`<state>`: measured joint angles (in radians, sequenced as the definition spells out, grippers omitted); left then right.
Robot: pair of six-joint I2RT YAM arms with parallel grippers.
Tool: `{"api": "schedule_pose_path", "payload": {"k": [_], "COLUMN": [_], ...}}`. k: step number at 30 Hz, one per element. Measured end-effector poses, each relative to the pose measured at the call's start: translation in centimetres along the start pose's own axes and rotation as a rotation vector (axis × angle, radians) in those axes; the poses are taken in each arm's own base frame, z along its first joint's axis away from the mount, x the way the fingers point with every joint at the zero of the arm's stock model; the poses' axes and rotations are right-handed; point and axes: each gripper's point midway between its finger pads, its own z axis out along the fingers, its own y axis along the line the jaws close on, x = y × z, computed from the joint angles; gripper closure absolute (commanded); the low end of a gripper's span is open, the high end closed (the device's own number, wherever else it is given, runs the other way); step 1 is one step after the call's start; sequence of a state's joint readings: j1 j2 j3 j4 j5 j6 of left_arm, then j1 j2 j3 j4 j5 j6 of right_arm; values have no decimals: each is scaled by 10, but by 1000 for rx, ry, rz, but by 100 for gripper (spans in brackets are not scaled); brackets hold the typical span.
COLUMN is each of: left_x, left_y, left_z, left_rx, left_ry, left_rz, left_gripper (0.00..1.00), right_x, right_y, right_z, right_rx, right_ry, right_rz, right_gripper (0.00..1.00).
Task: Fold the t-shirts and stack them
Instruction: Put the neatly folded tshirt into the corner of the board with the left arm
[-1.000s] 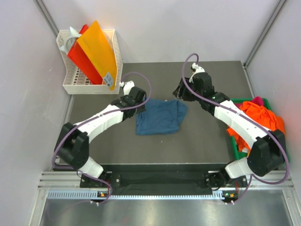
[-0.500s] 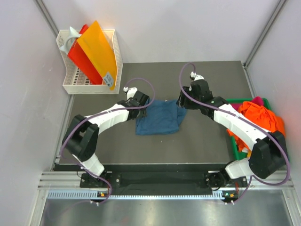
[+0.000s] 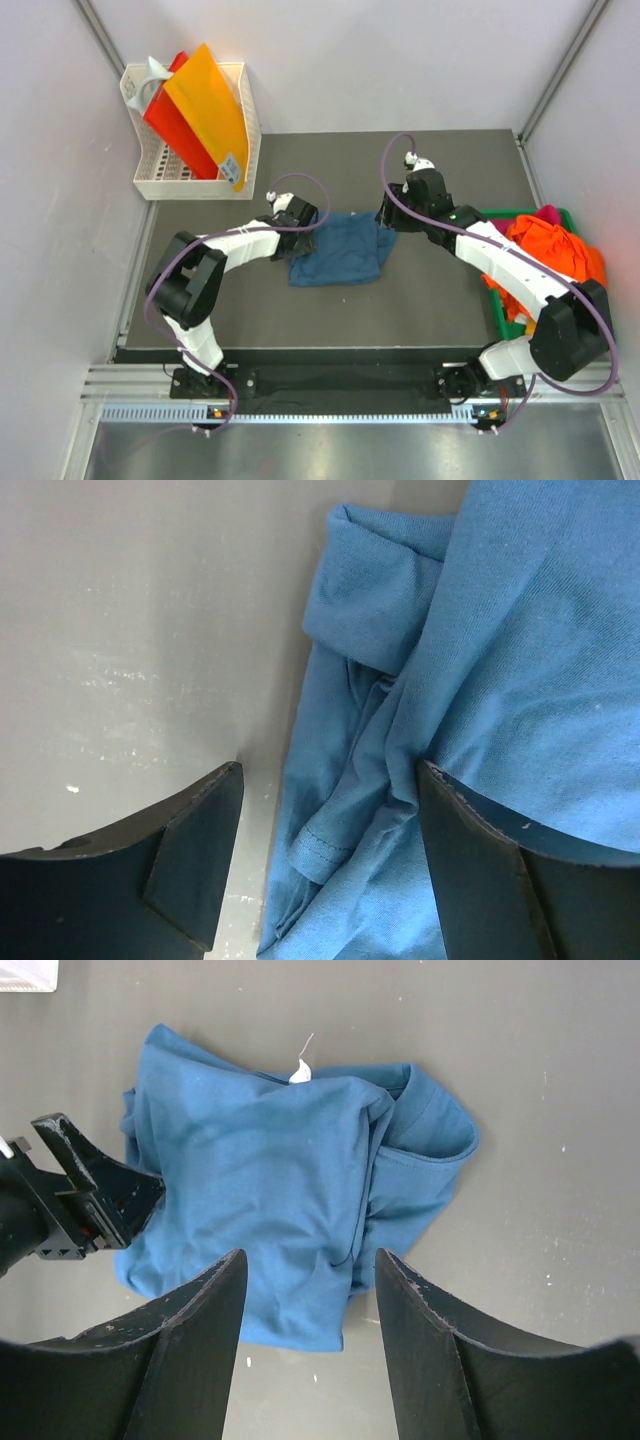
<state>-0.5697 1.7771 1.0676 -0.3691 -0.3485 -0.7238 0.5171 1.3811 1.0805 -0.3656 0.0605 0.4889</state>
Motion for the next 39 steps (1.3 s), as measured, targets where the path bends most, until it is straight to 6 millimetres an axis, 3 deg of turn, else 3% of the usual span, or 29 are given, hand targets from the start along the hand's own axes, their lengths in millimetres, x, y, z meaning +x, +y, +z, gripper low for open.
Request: {"api": "schedule_pose_path", "payload": {"k": [5, 14, 18, 20, 25, 28, 35, 39], "left_x": [2, 1, 0, 0, 2, 2, 1, 10], "left_y": [-1, -4, -8, -10, -19, -21, -20, 2], "left_z": [2, 3, 4, 5, 5, 5, 1, -18], "left_rx": [7, 26, 49, 62, 116, 132, 136, 42], "left_ry": [10, 2, -2, -5, 4, 12, 12, 31], "left_rz": [-8, -16, -28, -36, -72, -81, -79, -21], "left_gripper": [28, 41, 54, 69, 83, 98, 100, 100], "right_x": [0, -1, -2, -2, -2, -2, 0, 2], "right_y": [-1, -4, -4, -4, -5, -5, -6, -8], "right_z": [0, 0, 0, 0, 0, 0, -5, -7], "right_rx": [4, 19, 21, 23, 23, 23, 22, 23], "right_ry": [-1, -8, -9, -10, -11, -11, -16, -18], "right_rz": [-1, -9, -10, -10, -10, -10, -10, -9], "right_gripper": [46, 46, 46, 46, 46, 46, 46, 46]}}
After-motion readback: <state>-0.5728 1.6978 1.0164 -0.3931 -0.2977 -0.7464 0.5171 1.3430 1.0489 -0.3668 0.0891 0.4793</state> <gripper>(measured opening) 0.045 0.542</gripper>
